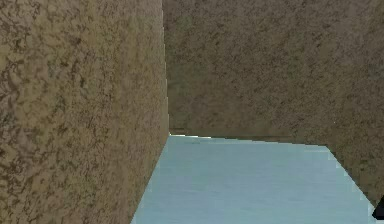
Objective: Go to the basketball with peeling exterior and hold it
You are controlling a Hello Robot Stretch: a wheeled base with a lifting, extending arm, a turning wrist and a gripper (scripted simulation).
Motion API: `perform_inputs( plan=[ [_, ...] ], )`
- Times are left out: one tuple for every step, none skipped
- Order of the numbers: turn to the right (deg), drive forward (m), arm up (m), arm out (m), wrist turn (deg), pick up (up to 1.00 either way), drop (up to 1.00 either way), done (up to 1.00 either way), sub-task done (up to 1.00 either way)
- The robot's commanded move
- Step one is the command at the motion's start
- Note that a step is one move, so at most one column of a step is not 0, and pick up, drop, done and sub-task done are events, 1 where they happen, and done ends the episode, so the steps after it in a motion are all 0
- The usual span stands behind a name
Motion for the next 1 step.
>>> perform_inputs(
  plan=[
    [6.0, 0.00, 0.00, 0.00, 0.0, 0.00, 0.00, 0.00, 0.00]
  ],
)
